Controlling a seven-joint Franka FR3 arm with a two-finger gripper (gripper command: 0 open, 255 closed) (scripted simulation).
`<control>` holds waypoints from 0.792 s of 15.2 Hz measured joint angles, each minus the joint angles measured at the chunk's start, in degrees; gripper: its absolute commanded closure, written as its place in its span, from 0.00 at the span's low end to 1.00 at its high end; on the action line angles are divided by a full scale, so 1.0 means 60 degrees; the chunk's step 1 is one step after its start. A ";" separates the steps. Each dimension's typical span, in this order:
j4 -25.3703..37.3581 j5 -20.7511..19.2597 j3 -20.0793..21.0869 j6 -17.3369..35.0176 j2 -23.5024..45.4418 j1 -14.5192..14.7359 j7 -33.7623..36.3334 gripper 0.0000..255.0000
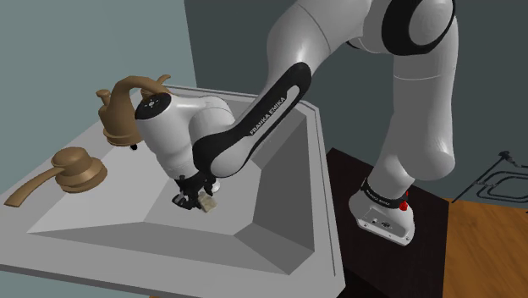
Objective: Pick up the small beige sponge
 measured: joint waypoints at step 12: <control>0.0480 0.0585 0.0275 -0.1180 -0.0837 -0.0147 -0.0435 1.00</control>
